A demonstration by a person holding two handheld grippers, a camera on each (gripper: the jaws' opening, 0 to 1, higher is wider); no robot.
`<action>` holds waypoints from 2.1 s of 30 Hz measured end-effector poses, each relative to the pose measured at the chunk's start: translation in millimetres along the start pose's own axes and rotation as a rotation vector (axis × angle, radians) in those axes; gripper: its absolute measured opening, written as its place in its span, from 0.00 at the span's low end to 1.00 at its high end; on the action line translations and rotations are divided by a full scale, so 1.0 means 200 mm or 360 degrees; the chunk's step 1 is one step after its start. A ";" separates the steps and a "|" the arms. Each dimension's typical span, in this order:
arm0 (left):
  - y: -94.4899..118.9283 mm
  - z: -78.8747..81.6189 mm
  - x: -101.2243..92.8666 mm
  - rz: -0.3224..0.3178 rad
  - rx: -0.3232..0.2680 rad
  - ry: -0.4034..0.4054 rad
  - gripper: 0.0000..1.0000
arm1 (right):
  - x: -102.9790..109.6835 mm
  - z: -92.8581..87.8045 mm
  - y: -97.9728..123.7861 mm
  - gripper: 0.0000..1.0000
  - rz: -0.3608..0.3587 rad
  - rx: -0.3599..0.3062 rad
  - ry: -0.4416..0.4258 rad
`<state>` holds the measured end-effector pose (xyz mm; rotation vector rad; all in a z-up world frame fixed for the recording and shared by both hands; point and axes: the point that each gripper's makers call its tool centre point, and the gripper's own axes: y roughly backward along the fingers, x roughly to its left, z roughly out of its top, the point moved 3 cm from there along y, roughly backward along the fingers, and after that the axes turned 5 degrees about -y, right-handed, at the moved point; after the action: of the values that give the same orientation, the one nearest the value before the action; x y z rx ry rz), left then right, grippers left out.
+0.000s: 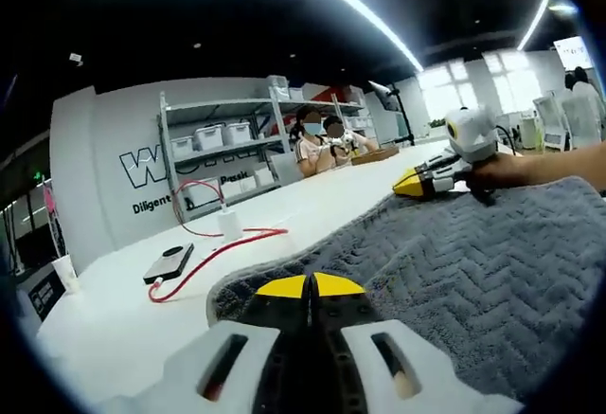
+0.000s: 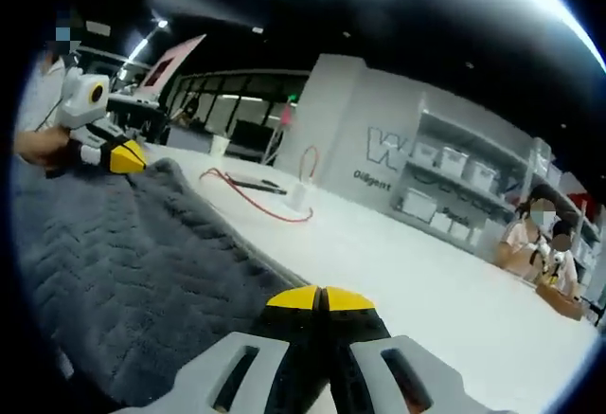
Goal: Open the folded towel by lifting each exposed corner and separating the folded layers until the towel lies flat within the target outline without major curled edges
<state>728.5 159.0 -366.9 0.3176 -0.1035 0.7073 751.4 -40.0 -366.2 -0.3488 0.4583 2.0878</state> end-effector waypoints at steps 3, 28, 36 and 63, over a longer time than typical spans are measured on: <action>0.00 0.01 -0.02 -0.0062 -0.0016 0.0006 0.01 | 0.01 0.00 0.01 0.00 -0.0007 0.0005 0.0006; 0.04 0.03 0.02 -0.0010 -0.0101 0.0047 0.01 | -0.23 -0.08 0.14 0.00 -0.0372 0.0091 -0.0369; 0.06 0.09 0.02 0.0015 -0.0230 -0.0180 0.01 | -0.21 -0.02 0.12 0.00 -0.0310 -0.0032 -0.0365; -0.04 -0.06 0.31 0.0139 0.0030 -0.0388 0.01 | -0.21 -0.15 0.11 0.00 -0.0426 0.0360 0.0118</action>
<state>779.6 195.7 -368.7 0.4187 -0.3439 0.7541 757.0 -95.0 -371.2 -0.3351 0.6491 1.7484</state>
